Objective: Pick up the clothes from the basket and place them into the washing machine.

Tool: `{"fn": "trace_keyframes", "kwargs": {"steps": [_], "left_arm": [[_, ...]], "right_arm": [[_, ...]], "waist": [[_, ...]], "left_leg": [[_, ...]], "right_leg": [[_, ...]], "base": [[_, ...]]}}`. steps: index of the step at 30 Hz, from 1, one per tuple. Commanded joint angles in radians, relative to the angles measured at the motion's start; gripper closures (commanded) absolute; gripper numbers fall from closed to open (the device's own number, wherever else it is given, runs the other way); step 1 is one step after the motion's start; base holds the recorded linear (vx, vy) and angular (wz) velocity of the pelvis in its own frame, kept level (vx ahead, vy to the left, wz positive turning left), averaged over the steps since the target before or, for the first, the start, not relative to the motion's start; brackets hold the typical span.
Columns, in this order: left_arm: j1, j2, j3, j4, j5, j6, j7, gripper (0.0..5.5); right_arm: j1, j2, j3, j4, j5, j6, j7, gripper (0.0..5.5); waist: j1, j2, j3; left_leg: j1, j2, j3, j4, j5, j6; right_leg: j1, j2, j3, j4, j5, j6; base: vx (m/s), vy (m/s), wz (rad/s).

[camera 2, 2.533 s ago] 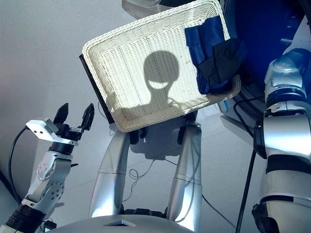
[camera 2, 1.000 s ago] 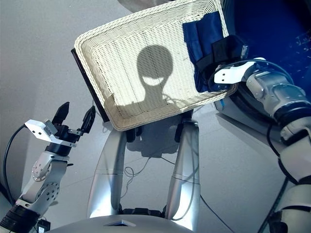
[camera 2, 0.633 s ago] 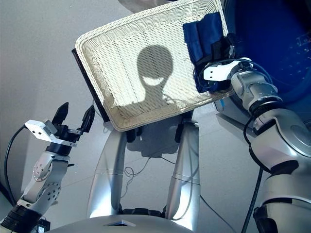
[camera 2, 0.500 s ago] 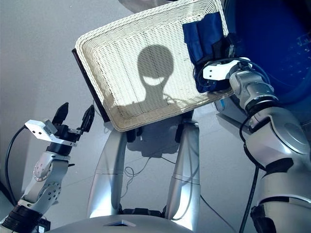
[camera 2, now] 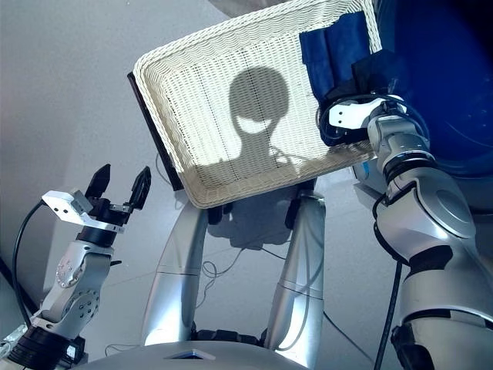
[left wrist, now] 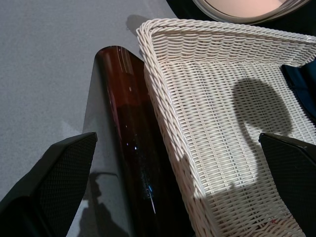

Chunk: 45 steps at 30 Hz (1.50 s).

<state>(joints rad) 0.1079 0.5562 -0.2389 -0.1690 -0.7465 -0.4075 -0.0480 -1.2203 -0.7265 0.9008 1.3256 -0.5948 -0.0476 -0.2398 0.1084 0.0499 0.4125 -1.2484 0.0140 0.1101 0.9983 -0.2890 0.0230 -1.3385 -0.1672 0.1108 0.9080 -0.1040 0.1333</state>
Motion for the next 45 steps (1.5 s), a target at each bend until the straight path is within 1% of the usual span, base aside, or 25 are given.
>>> {"fn": "trace_keyframes", "kwargs": {"steps": [1,7,15,19,21,23,24,26,30,34,39,44,45], "left_arm": [[0.046,-0.02,0.061,-0.11,-0.001,-0.032,0.008,0.0],[0.041,-0.019,0.054,-0.119,0.005,-0.038,0.014,0.0],[0.025,-0.016,0.051,-0.116,0.029,-0.058,0.04,0.0],[0.014,-0.031,0.061,-0.102,0.048,-0.069,0.062,0.0],[0.004,-0.038,0.061,-0.092,0.054,-0.081,0.075,0.0],[-0.003,-0.043,0.058,-0.085,0.057,-0.092,0.082,0.0],[-0.007,-0.045,0.051,-0.084,0.057,-0.1,0.087,0.0],[-0.01,-0.037,0.04,-0.084,0.051,-0.11,0.089,0.0],[-0.012,-0.019,0.025,-0.083,0.039,-0.123,0.09,0.0],[-0.018,-0.009,0.012,-0.079,0.029,-0.133,0.097,0.0],[-0.016,0.006,0.002,-0.076,0.012,-0.142,0.098,0.0],[-0.017,0.01,-0.004,-0.074,-0.021,-0.133,0.074,0.0],[-0.017,0.011,-0.005,-0.074,-0.03,-0.131,0.07,0.0]], "right_arm": [[-0.074,0.001,0.001,0.047,0.005,0.044,-0.045,5.5],[-0.061,-0.012,-0.06,0.062,0.044,0.053,-0.099,5.5],[-0.028,-0.042,-0.147,-0.027,0.115,0.041,-0.203,5.5],[0.03,-0.082,-0.244,-0.22,0.151,0.03,-0.273,5.5],[0.087,-0.104,-0.352,-0.329,0.195,0.023,-0.332,5.5],[0.134,-0.113,-0.43,-0.401,0.204,0.019,-0.395,5.5],[0.161,-0.102,-0.504,-0.428,0.255,0.003,-0.441,5.5],[0.213,-0.076,-0.594,-0.462,0.302,-0.017,-0.494,5.5],[0.284,-0.02,-0.701,-0.522,0.371,-0.072,-0.556,5.5],[0.317,0.054,-0.802,-0.547,0.493,-0.154,-0.608,5.5],[0.276,0.103,-0.856,-0.475,0.636,-0.221,-0.62,5.5],[0.175,0.086,-0.844,-0.328,0.861,-0.285,-0.512,5.5],[0.143,0.085,-0.861,-0.301,0.952,-0.318,-0.495,5.5]], "waist": [[-0.012,0.022,-0.002],[-0.011,0.029,0.003],[-0.025,0.023,0.006],[-0.05,0.011,0.01],[-0.063,0.008,0.012],[-0.073,0.008,0.012],[-0.078,0.01,0.013],[-0.077,0.01,0.013],[-0.072,0.014,0.007],[-0.07,0.018,-0.001],[-0.056,0.025,-0.013],[-0.039,0.026,-0.021],[-0.037,0.027,-0.023]], "left_leg": [[-0.024,-0.028,0.036,-0.094,0.092,0.002],[-0.021,-0.028,0.039,-0.095,0.092,0.003],[-0.018,-0.027,0.037,-0.097,0.095,0.003],[-0.02,-0.025,0.035,-0.096,0.096,0.003],[-0.022,-0.025,0.034,-0.095,0.096,0.004],[-0.024,-0.024,0.032,-0.096,0.094,0.005],[-0.024,-0.024,0.031,-0.097,0.094,0.006],[-0.024,-0.024,0.029,-0.097,0.093,0.007],[-0.027,-0.025,0.028,-0.093,0.091,0.01],[-0.034,-0.027,0.028,-0.087,0.09,0.013],[-0.043,-0.026,0.025,-0.084,0.091,0.013],[-0.05,-0.024,0.023,-0.079,0.091,0.01],[-0.052,-0.023,0.023,-0.076,0.09,0.009]], "right_leg": [[0.021,-0.002,-0.091,0.017,-0.03,-0.09],[0.022,-0.002,-0.09,0.018,-0.032,-0.091],[0.026,0.004,-0.091,0.019,-0.031,-0.092],[0.028,0.011,-0.093,0.017,-0.03,-0.094],[0.027,0.014,-0.092,0.019,-0.031,-0.095],[0.028,0.015,-0.093,0.017,-0.033,-0.094],[0.028,0.016,-0.094,0.015,-0.033,-0.094],[0.027,0.017,-0.092,0.017,-0.036,-0.094],[0.023,0.016,-0.091,0.021,-0.039,-0.094],[0.016,0.017,-0.089,0.025,-0.042,-0.094],[0.008,0.013,-0.089,0.03,-0.044,-0.093],[0.002,0.013,-0.087,0.033,-0.043,-0.094],[0.0,0.013,-0.087,0.036,-0.044,-0.094]], "base": [[0.0,0.0,0.0],[0.0,0.0,0.0],[0.0,0.0,0.0],[0.0,0.0,0.0],[0.0,0.0,0.0],[0.0,0.0,0.0],[0.0,0.0,0.0],[0.0,0.0,0.0],[0.0,0.0,0.0],[0.0,0.0,0.0],[0.0,0.0,0.0],[0.0,0.0,0.0],[0.0,0.0,0.0]]}}
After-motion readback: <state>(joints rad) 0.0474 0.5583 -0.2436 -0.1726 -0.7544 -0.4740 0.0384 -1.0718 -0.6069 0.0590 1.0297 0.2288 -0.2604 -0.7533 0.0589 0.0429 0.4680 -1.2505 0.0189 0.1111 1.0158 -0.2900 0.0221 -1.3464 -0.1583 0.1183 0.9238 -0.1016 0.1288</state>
